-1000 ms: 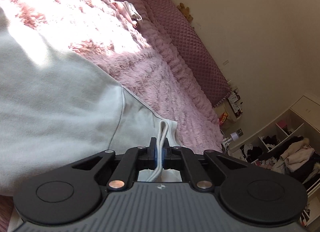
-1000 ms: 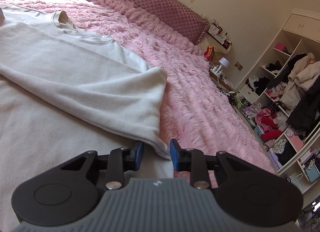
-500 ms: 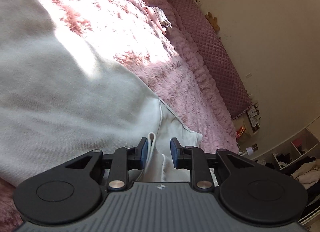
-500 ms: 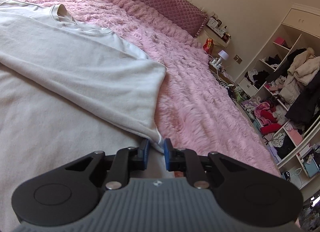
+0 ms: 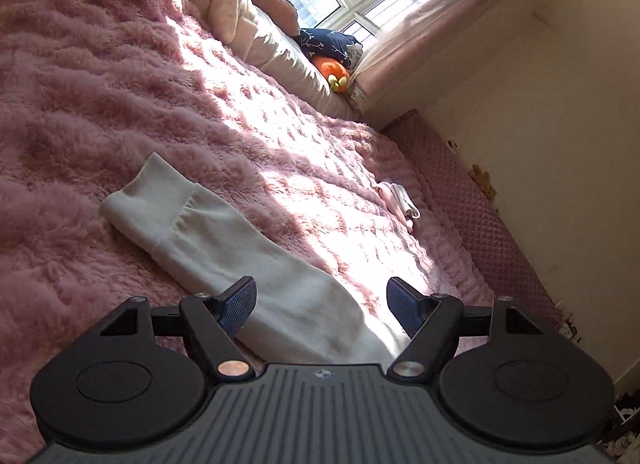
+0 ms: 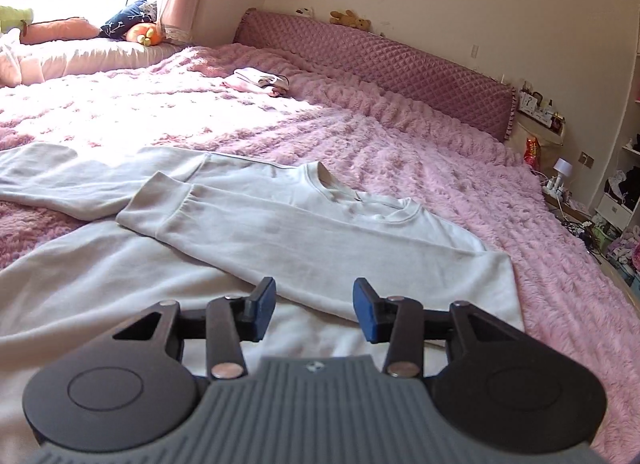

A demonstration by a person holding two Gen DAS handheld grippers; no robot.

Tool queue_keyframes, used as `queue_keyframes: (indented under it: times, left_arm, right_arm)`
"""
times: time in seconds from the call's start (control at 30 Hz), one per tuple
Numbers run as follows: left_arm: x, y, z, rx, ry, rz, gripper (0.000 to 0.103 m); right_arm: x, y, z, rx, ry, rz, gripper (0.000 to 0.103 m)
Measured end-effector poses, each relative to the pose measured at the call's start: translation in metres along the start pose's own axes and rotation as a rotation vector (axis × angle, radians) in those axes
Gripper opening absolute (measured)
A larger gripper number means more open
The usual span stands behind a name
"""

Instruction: Fold small clothes

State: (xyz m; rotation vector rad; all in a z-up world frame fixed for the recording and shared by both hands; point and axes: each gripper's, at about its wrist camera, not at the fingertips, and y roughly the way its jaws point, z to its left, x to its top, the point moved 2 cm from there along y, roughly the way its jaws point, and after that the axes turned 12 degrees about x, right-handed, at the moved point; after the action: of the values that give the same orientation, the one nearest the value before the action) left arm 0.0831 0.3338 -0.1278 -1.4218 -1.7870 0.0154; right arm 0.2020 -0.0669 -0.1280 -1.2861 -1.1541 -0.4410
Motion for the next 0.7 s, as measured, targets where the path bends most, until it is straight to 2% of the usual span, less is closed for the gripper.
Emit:
queue_keyframes:
  times: [0.1, 0.2, 0.37, 0.43, 0.47, 0.5, 0.53, 0.6, 0.7]
  left_arm:
    - [0.011, 0.003, 0.044, 0.077, -0.147, -0.021, 0.086]
    - [0.015, 0.017, 0.069, 0.097, -0.243, -0.009, 0.080]
    - [0.019, 0.042, 0.075, 0.075, -0.275, -0.024, 0.078]
    - [0.020, 0.048, 0.075, 0.061, -0.296, -0.028, 0.070]
    - [0.019, 0.052, 0.075, 0.050, -0.309, -0.021, 0.060]
    - [0.018, 0.054, 0.077, 0.055, -0.320, -0.013, 0.029]
    - [0.018, 0.056, 0.079, 0.064, -0.330, 0.003, 0.011]
    - [0.013, 0.057, 0.086, 0.067, -0.364, 0.007, 0.008]
    - [0.013, 0.052, 0.081, 0.058, -0.340, -0.012, 0.007]
  right_arm:
    - [0.015, 0.008, 0.037, 0.071, -0.007, -0.011, 0.039]
    - [0.026, 0.013, 0.066, 0.111, -0.034, -0.018, 0.040]
    - [0.034, 0.014, 0.093, 0.133, -0.069, -0.017, 0.044]
    - [0.033, 0.015, 0.095, 0.134, -0.074, -0.005, 0.044]
    - [0.032, 0.016, 0.096, 0.133, -0.075, 0.001, 0.044]
    - [0.031, 0.016, 0.097, 0.131, -0.076, 0.008, 0.044]
    - [0.028, 0.017, 0.094, 0.132, -0.075, 0.016, 0.044]
    - [0.024, 0.018, 0.093, 0.133, -0.074, 0.030, 0.044]
    - [0.021, 0.017, 0.092, 0.131, -0.082, 0.036, 0.044]
